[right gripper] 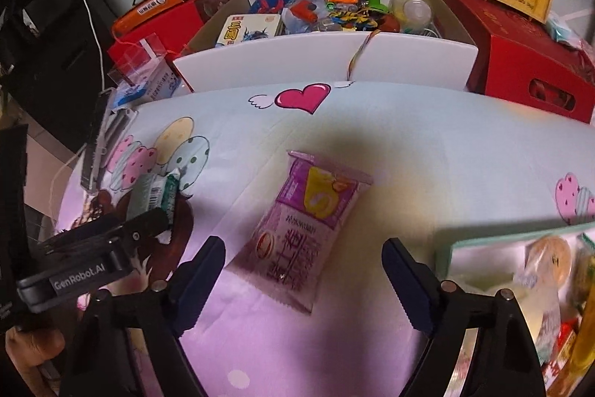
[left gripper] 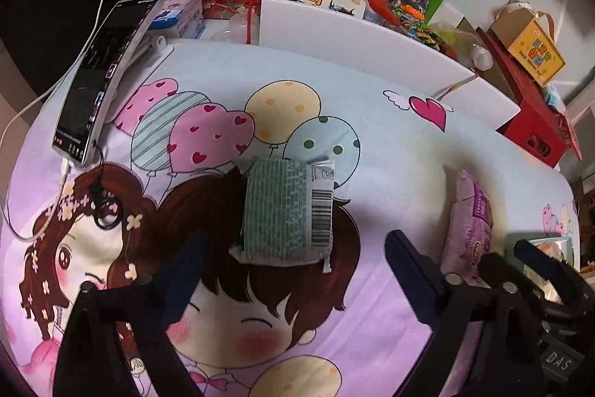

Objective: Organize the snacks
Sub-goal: 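Grasp the green-and-white packet with the left tool while the right tool grasps the pink packet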

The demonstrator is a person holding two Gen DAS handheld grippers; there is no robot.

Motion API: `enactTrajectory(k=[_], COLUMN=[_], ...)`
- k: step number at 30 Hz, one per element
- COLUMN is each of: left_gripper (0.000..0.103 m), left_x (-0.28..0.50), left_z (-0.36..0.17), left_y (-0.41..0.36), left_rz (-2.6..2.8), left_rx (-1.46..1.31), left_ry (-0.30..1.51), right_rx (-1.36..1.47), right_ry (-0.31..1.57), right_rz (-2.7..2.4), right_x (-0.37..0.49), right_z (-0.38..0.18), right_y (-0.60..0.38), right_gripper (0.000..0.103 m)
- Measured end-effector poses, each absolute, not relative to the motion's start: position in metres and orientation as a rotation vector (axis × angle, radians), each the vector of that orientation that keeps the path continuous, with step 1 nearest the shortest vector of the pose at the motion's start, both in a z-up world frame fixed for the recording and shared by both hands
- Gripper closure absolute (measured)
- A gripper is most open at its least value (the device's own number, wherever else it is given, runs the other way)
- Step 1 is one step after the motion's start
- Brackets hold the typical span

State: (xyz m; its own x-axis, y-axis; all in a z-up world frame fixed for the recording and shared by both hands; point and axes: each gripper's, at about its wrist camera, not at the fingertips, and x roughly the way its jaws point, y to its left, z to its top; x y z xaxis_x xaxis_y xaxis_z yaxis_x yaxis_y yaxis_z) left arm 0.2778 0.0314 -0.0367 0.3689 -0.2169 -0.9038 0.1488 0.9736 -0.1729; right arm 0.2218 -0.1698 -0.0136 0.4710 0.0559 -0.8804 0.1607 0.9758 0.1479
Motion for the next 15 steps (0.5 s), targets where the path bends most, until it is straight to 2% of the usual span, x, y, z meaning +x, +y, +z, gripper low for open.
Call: enactTrajectory(k=[5, 8, 15], left_gripper=[0.010, 0.019, 0.021], left_x=[0.286, 0.290, 0.297], left_z=[-0.041, -0.045, -0.056], left_y=[0.029, 0.027, 0.022], left_rz=[-0.225, -0.222, -0.212], left_rx=[-0.052, -0.042, -0.029], left_ry=[1.171, 1.178, 1.190], right_rx=[0.209, 0.179, 0.160], right_ry=[1.120, 1.143, 1.187], right_rz=[-0.069, -0.075, -0.081], right_x=[0.238, 0.245, 0.259], right_z=[-0.024, -0.031, -0.047], right_y=[-0.168, -0.163, -0.155], right_gripper=[0.019, 0.021, 0.024])
